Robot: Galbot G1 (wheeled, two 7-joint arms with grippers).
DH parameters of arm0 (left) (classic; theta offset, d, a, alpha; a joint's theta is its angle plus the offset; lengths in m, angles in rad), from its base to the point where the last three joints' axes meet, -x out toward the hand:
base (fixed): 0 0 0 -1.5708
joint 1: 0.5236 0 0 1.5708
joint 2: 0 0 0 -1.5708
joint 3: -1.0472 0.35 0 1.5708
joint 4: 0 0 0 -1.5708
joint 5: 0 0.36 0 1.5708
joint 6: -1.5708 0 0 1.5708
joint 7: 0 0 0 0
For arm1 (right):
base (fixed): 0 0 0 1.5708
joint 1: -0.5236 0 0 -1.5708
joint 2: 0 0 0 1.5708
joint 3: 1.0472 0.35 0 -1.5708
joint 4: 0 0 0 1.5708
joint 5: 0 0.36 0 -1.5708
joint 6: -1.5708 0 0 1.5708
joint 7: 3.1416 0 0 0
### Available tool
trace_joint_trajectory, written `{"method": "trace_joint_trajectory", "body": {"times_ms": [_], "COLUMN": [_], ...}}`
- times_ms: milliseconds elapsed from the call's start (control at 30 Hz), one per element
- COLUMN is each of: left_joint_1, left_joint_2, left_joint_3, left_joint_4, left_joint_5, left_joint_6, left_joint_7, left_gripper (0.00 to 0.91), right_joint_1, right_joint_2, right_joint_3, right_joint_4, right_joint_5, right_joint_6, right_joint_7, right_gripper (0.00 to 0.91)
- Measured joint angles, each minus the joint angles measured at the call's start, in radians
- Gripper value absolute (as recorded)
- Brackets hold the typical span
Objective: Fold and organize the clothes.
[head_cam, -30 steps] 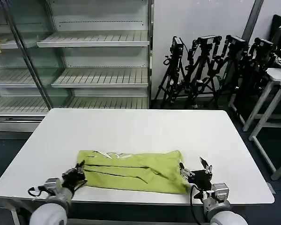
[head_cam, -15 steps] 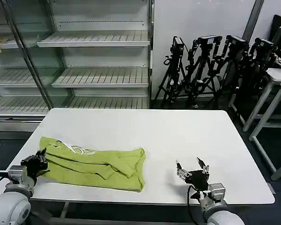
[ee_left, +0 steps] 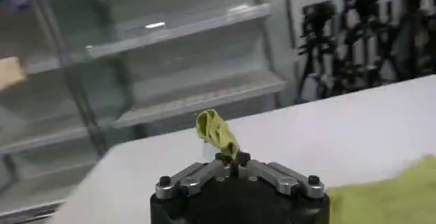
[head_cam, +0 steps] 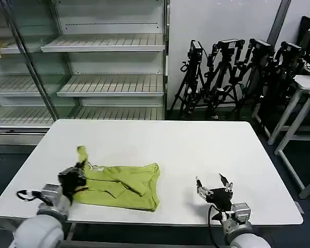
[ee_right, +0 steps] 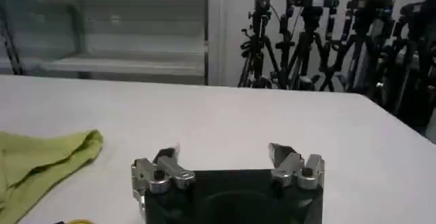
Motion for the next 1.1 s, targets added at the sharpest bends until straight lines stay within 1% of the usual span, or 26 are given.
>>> {"method": "trace_joint_trajectory", "body": {"times_ms": [200, 300, 500, 833, 867, 1100], "left_joint_1": [-0.033, -0.047, -0.076, -0.131, -0.135, -0.148], "left_joint_2": [-0.039, -0.052, -0.079, -0.116, -0.118, -0.124], "left_joint_3": [0.125, 0.179, 0.269, 0.351, 0.355, 0.382], "left_joint_4": [-0.010, -0.010, -0.004, 0.014, 0.016, 0.022], "left_joint_5": [0.039, 0.053, 0.055, -0.001, -0.006, -0.030], "left_joint_6": [0.011, 0.020, 0.038, 0.049, 0.050, 0.054], "left_joint_7": [-0.007, -0.014, -0.027, -0.047, -0.048, -0.053], "left_gripper": [0.010, 0.020, 0.010, 0.020, 0.010, 0.020], "right_joint_1": [0.001, 0.001, 0.001, 0.000, 0.000, 0.004], "right_joint_2": [0.001, 0.001, 0.005, 0.007, 0.007, 0.008], "right_joint_3": [0.010, 0.016, 0.021, 0.029, 0.028, 0.026], "right_joint_4": [0.000, 0.000, 0.000, -0.001, -0.001, -0.006], "right_joint_5": [-0.001, -0.002, -0.005, -0.011, -0.011, -0.013], "right_joint_6": [0.002, 0.003, 0.004, 0.007, 0.007, 0.008], "right_joint_7": [0.000, 0.000, 0.000, 0.000, 0.000, 0.000], "right_gripper": [0.907, 0.907, 0.907, 0.907, 0.907, 0.907]}}
